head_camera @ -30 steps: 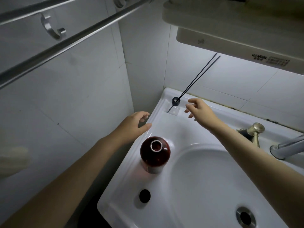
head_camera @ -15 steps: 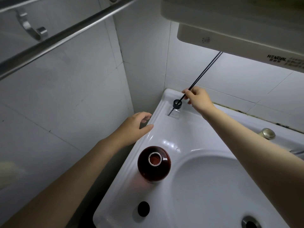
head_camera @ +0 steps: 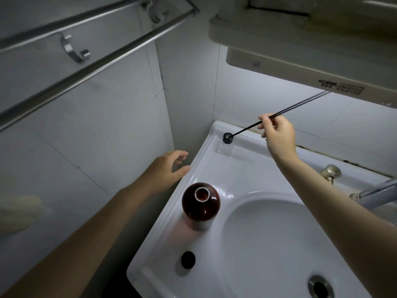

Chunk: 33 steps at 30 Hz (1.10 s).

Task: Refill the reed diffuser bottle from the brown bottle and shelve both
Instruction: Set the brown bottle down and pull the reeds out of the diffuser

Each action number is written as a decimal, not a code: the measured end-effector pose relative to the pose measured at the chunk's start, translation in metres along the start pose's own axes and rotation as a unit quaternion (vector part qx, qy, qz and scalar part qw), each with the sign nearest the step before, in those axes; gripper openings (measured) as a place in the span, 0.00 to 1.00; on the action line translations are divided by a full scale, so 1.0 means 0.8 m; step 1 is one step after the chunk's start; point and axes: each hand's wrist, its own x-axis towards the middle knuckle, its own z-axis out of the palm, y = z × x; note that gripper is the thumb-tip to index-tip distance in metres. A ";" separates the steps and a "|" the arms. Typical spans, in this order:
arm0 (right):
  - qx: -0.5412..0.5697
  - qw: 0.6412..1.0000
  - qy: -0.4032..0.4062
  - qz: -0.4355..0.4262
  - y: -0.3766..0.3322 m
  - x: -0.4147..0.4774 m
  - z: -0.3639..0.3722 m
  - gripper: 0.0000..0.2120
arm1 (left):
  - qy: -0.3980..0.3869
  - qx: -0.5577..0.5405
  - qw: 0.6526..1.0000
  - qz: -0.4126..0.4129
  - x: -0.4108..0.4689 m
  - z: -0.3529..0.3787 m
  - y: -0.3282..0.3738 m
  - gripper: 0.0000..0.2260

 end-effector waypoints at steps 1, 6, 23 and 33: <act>0.005 1.000 0.003 -0.003 -0.002 -0.006 -0.006 0.10 | 0.004 0.002 1.000 0.002 -0.006 -0.002 0.001 0.18; 0.015 1.000 -0.008 0.006 -0.006 -0.046 -0.033 0.09 | 0.035 0.014 0.999 0.018 -0.039 -0.007 0.006 0.15; 0.059 0.989 -0.091 0.102 0.026 -0.225 -0.060 0.09 | 0.078 -0.005 0.995 0.055 -0.153 0.027 0.022 0.05; 0.060 0.962 -0.219 0.150 0.022 -0.261 -0.042 0.09 | 0.009 -0.005 0.998 0.063 -0.172 0.050 0.024 0.06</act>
